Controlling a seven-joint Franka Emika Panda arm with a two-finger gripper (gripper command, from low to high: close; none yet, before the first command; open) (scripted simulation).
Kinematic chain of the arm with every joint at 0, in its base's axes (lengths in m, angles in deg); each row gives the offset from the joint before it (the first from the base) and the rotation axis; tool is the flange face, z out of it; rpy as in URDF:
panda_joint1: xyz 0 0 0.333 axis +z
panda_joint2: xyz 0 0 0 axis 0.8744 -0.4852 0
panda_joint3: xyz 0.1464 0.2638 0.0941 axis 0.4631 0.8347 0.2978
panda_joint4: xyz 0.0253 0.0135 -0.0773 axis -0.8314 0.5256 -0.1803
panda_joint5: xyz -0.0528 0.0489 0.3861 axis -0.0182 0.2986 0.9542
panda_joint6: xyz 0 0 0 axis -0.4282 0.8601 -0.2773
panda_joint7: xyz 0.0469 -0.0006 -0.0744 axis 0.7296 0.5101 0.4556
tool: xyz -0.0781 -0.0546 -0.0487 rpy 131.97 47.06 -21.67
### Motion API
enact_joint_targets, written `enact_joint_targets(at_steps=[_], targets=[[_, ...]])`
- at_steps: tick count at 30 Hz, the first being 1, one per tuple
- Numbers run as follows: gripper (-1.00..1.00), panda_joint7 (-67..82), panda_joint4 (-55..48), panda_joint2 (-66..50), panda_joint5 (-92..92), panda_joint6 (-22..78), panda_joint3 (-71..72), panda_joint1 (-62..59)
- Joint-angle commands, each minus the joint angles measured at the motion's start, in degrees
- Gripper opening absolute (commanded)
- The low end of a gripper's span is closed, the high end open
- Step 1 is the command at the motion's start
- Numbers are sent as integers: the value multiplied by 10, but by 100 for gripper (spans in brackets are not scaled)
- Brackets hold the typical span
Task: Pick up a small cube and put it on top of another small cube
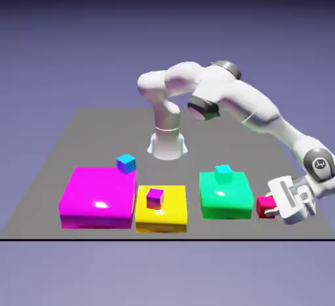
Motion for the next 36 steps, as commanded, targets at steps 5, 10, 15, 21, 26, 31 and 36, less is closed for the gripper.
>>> enact_joint_targets(at_steps=[5,10,15,21,26,31,36], targets=[[-100,52,53,100,103,-62,-99,-87],[-100,45,157,200,174,-86,-183,-130],[-100,39,261,300,246,-110,-268,-174],[-100,31,385,420,331,-139,-369,-227],[-100,24,489,519,402,-163,-453,-270],[-100,-5,588,535,388,-225,-469,-276],[100,-1,563,534,393,-201,-466,-272]])
